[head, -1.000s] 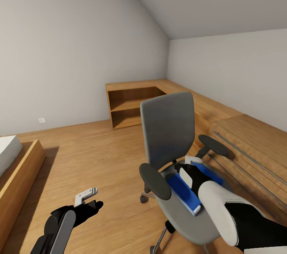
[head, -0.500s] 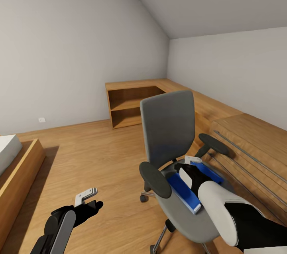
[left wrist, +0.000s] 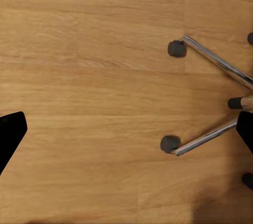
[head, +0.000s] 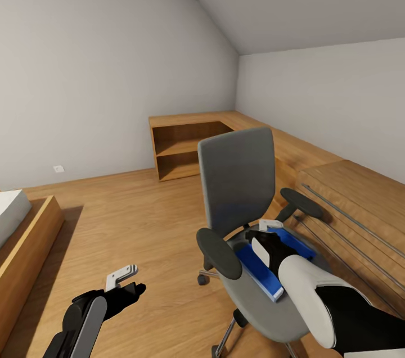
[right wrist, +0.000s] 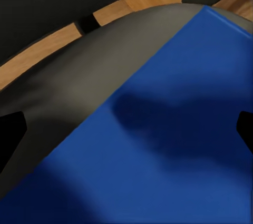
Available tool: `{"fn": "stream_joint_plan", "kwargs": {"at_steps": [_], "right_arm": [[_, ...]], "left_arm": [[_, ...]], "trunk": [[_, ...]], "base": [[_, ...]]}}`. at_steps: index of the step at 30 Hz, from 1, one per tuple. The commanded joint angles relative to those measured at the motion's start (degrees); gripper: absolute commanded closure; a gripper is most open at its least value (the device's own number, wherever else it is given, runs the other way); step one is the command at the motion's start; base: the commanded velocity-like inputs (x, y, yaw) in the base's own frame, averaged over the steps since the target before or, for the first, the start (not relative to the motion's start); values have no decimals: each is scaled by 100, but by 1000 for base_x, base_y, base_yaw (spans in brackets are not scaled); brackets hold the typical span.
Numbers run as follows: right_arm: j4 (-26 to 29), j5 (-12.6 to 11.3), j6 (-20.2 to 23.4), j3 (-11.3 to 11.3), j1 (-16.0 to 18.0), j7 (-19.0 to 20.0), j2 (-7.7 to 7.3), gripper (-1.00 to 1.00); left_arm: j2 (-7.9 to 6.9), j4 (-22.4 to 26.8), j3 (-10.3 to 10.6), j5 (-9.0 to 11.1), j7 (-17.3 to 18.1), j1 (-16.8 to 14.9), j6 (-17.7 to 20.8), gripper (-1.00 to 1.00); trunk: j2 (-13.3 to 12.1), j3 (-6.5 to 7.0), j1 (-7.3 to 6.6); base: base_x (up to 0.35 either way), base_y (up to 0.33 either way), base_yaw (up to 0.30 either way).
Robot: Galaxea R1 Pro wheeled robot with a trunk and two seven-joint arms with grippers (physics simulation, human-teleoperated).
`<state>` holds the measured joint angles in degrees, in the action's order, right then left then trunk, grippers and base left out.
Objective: In the bedroom, organize the workspace by keeping the computer under the desk, ensuring the monitor is on the desk, placing the keyboard on the desk next to the monitor, placing the mouse on the desk next to the keyboard, moving the folder from the swivel chair onto the desk next to the mouse, stacking the notebook on top of the folder with the pen on top of the notebook, and positioning the swivel chair next to the desk.
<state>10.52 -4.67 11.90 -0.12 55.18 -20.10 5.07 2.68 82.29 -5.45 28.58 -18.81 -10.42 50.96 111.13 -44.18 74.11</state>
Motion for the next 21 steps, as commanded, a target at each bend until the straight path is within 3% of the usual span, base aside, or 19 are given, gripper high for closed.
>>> {"fn": "stream_joint_plan", "kwargs": {"at_steps": [1, 9, 21], "right_arm": [[12, -44, 21, 21, 1, -34, 2, -100], [12, -28, 30, 86, 1, -139, 2, -100], [12, -31, 31, 95, 1, -156, 2, -100]], "left_arm": [[4, 6, -9, 62, -48, -4, 22, -100], [3, -25, -9, 47, -51, -4, 27, -100], [3, -104, -3, 34, -46, -4, 25, -100]], "trunk": [[3, -6, -1], [3, -6, -1], [3, -6, -1]], "base": [[0, 0, 0], [10, 0, 0], [132, 0, 0]]}}
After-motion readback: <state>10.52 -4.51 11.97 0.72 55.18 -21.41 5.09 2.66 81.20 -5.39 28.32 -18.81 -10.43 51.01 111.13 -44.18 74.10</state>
